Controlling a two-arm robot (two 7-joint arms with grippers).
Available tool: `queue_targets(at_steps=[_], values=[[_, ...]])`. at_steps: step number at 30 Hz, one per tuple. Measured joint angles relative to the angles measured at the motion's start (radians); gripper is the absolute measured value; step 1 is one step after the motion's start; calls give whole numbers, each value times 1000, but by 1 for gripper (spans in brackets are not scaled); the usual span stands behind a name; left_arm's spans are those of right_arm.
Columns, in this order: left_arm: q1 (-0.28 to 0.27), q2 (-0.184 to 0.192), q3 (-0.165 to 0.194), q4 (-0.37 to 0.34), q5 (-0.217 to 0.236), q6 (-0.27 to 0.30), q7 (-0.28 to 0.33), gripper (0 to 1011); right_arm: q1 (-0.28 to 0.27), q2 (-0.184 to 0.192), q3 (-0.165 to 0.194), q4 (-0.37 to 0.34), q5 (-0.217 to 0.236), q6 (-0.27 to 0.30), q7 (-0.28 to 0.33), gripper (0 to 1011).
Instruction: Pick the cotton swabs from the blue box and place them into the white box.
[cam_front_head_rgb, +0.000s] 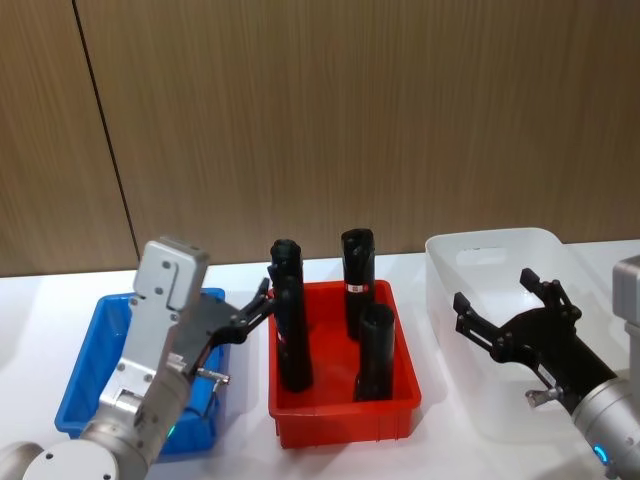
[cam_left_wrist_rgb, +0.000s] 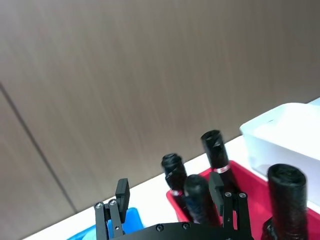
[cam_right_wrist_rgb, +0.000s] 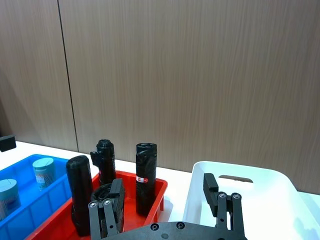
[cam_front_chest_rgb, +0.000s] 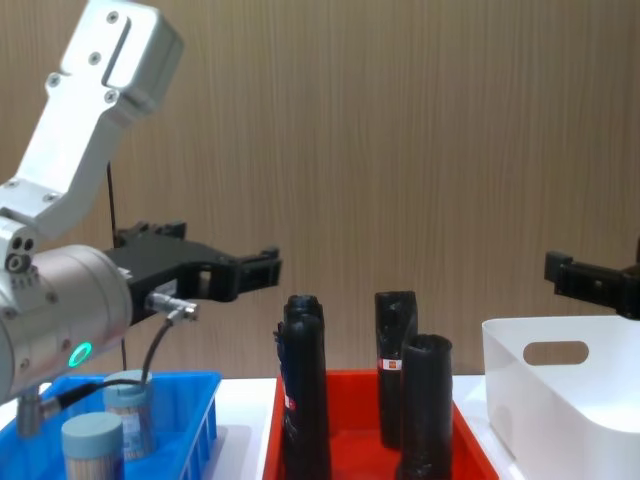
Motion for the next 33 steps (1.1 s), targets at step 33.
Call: queue_targets(at_steps=[33], values=[[77,8,-78,-44,-241,245,297,1004,0,0,0,0,0,0,0,1002]])
